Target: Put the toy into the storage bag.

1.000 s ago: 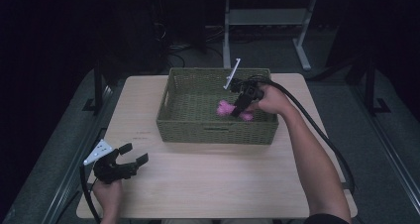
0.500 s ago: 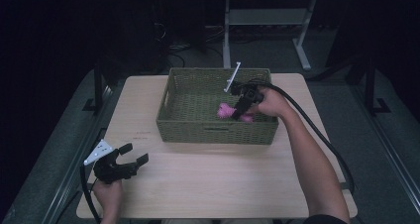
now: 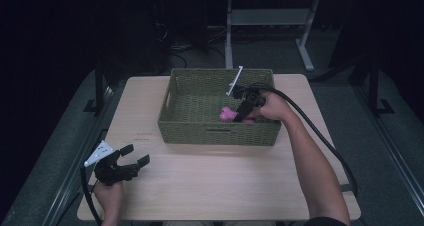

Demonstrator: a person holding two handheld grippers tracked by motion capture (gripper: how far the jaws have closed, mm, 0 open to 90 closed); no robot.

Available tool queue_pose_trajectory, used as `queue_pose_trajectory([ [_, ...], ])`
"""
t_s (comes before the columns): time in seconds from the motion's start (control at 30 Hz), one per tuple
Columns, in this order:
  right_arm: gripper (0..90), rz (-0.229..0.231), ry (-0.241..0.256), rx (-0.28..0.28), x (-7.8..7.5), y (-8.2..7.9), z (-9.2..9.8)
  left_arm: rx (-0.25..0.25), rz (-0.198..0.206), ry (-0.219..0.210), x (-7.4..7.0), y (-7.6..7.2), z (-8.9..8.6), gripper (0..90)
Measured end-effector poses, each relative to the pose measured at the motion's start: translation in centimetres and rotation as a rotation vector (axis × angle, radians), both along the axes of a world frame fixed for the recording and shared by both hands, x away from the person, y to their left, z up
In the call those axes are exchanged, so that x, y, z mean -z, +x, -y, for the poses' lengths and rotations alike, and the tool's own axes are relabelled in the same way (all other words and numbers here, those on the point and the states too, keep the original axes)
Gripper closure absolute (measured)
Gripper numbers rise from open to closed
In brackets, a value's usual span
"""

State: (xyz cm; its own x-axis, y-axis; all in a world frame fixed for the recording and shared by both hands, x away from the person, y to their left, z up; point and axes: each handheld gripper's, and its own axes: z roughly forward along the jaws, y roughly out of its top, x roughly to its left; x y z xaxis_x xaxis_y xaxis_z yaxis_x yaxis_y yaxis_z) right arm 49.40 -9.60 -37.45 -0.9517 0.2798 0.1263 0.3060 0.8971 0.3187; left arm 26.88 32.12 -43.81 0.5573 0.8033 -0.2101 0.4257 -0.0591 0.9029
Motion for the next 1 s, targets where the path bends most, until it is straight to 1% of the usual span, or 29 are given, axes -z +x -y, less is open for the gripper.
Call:
queue_pose_trajectory([
  [0.17, 58.0, -0.003, 0.007, -0.001, 0.2, 0.0, 0.0, -0.002, 0.0, 0.002, 0.0, 0.0, 0.0, 13.9],
  [0.3, 57.9, -0.009, -0.002, -0.001, 0.5, 0.1, -0.1, -0.001, -0.001, 0.006, 0.0, 0.1, 0.1, 13.9],
  [0.7, 57.3, -0.014, 0.003, 0.003, 1.0, 0.1, -0.5, -0.001, 0.002, -0.001, -0.1, 0.0, 0.0, 13.9],
  [0.87, 54.7, -0.022, 0.004, 0.016, 1.2, 0.1, -0.5, -0.002, 0.001, -0.001, -0.1, 0.0, -0.1, 13.9],
  [0.97, 54.1, -0.022, 0.034, 0.024, 0.9, 0.2, -0.4, -0.001, 0.002, -0.001, -0.1, 0.0, -0.1, 13.9],
  [1.0, 53.4, -0.016, 0.032, 0.026, 0.7, 0.2, -0.4, -0.001, 0.002, 0.0, -0.1, 0.0, -0.1, 13.9],
])
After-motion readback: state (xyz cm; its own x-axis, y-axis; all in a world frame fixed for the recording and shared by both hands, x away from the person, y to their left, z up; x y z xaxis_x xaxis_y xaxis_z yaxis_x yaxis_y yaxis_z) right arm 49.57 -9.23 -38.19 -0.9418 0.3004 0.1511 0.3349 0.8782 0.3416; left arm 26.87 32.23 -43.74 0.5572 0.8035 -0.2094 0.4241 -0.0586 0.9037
